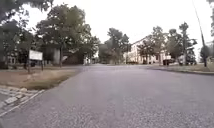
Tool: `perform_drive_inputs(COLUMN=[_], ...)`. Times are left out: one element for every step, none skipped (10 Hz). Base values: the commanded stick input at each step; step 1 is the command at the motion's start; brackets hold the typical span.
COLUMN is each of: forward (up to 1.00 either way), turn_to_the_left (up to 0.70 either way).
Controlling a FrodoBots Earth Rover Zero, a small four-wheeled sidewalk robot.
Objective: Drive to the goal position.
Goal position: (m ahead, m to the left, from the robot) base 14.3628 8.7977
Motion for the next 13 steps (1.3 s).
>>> perform_drive_inputs(forward=[0.7, 0.7, 0.7, 0.44, 0.01, 0.0, 0.0, 0.0, 0.0, 0.0, 0.0, 0.0, 0.0], turn_to_the_left=[0.04, 0.04, 0.04, 0.03, 0.0, 0.0, 0.0, 0.0, 0.09, 0.7, 0.7, 0.7, 0.7])
